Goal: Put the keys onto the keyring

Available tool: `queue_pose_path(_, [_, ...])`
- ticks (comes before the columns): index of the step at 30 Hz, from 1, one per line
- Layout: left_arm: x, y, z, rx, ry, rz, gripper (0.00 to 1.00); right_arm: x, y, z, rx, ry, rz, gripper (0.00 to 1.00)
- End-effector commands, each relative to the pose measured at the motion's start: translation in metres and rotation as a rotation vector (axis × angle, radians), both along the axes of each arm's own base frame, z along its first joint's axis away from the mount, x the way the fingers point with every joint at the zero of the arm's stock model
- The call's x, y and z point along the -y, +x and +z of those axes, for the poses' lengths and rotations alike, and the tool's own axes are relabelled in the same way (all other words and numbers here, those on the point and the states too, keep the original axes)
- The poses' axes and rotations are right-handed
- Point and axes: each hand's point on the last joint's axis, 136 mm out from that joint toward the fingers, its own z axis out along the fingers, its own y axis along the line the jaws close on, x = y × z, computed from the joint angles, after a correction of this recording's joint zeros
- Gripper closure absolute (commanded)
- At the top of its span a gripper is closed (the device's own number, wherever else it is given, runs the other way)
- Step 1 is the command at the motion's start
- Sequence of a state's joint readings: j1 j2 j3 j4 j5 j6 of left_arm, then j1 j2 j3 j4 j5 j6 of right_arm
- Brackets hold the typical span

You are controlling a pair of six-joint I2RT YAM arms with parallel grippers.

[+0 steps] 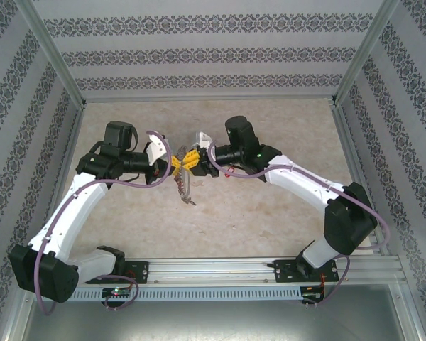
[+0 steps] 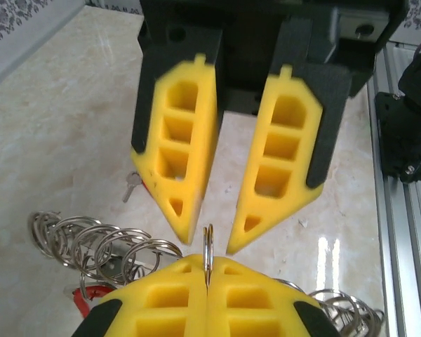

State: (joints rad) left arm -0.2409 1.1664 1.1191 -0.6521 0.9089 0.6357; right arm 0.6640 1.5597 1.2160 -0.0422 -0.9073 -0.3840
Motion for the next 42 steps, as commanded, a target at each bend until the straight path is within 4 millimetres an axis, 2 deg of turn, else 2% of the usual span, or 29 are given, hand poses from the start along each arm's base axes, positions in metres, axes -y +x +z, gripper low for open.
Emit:
queue_pose_path(1, [0.004,-0.013,0.012,0.048,-0.016,-0.071,1.00,0.010,-0.020,0.001,0.083,-0.084,0.114,0.75])
queue_pose_path(7, [0.009,-0.018,0.001,0.036,0.043,-0.110,1.00,0.005,-0.015,-0.019,0.079,-0.180,0.114,0.76])
queue_pose_path(10, [0.010,-0.017,-0.003,0.033,0.053,-0.105,1.00,-0.001,-0.014,-0.021,0.071,-0.190,0.117,0.71])
queue_pose_path(13, [0.011,-0.017,-0.004,0.020,0.054,-0.106,1.00,-0.003,-0.012,-0.023,0.064,-0.204,0.113,0.72])
queue_pose_path(15, [0.012,-0.017,-0.004,0.016,0.051,-0.111,1.00,-0.003,-0.013,-0.022,0.061,-0.203,0.120,0.80])
queue_pose_path(19, [0.014,-0.015,-0.008,0.011,0.058,-0.114,1.00,-0.003,-0.017,-0.018,0.061,-0.198,0.125,0.76])
queue_pose_path(32, [0.020,-0.018,-0.014,-0.010,0.074,-0.139,1.00,-0.007,-0.023,-0.010,0.066,-0.179,0.143,0.80])
queue_pose_path(33, [0.019,-0.018,-0.014,-0.010,0.076,-0.139,1.00,-0.007,-0.023,-0.010,0.067,-0.178,0.142,0.82])
queue_pose_path(35, [0.019,-0.018,-0.015,-0.012,0.078,-0.136,1.00,-0.006,-0.025,-0.009,0.071,-0.175,0.151,0.97])
queue_pose_path(36, [0.019,-0.018,-0.014,-0.008,0.078,-0.136,1.00,-0.005,-0.026,-0.008,0.071,-0.172,0.155,1.00])
queue_pose_path(39, [0.019,-0.016,-0.010,0.006,0.062,-0.111,1.00,-0.002,-0.025,-0.005,0.064,-0.158,0.150,1.00])
queue_pose_path(42, [0.020,-0.014,-0.008,0.022,0.032,-0.091,0.87,-0.001,-0.020,0.003,0.038,-0.114,0.125,1.00])
